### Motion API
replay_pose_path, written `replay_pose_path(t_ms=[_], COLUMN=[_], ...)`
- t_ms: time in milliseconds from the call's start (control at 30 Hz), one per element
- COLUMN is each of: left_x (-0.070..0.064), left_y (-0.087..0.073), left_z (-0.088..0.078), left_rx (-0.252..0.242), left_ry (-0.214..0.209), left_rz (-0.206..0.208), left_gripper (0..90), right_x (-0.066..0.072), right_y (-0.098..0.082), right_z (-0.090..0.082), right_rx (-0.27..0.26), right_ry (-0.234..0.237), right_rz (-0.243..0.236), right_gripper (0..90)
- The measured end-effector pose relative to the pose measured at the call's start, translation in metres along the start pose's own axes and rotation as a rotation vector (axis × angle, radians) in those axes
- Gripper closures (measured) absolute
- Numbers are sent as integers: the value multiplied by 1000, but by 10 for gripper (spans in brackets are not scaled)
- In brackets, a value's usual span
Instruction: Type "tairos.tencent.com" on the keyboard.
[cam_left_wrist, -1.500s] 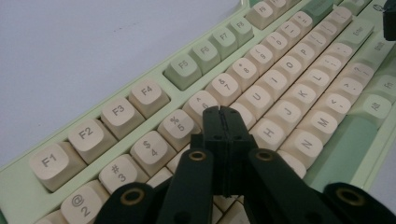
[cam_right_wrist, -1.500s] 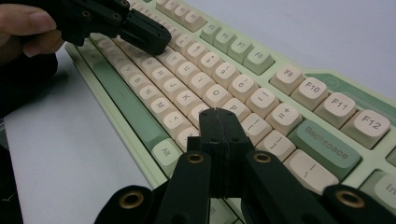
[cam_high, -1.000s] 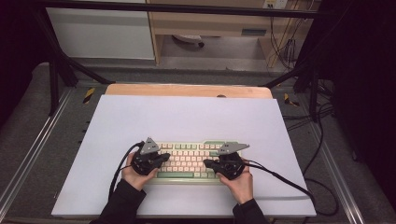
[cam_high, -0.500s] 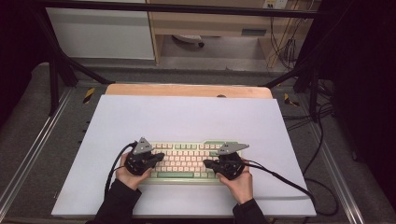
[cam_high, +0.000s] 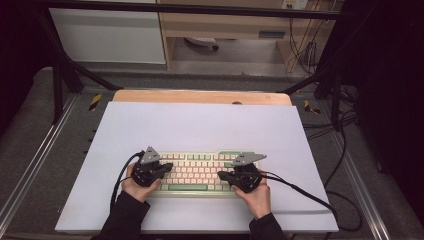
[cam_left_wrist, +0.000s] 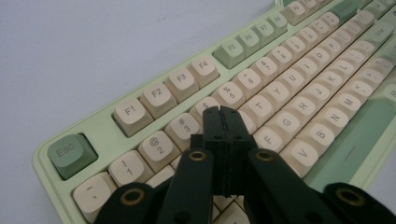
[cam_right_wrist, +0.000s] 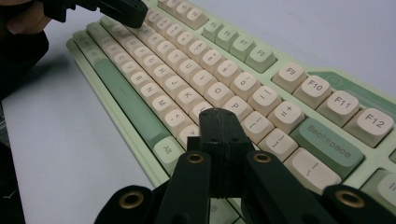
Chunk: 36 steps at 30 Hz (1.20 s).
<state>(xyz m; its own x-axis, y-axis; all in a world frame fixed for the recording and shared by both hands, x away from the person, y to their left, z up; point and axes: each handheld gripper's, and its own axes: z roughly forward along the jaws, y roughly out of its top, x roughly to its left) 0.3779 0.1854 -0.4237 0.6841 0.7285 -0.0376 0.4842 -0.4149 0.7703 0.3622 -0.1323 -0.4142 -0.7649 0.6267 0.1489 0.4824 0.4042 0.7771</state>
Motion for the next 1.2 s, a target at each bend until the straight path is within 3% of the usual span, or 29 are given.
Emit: replay_pose_path(t_ms=[667, 1200], left_x=[-1, -2], left_y=[-3, -4], left_z=[7, -14], left_rx=[12, -19], left_ry=[-1, -23], left_rz=[11, 11], left_gripper=[900, 900], right_x=[0, 3], right_y=[0, 1], right_z=[0, 2], right_rx=[1, -9], right_ry=[1, 25], right_rz=[2, 3], right_gripper=[900, 900])
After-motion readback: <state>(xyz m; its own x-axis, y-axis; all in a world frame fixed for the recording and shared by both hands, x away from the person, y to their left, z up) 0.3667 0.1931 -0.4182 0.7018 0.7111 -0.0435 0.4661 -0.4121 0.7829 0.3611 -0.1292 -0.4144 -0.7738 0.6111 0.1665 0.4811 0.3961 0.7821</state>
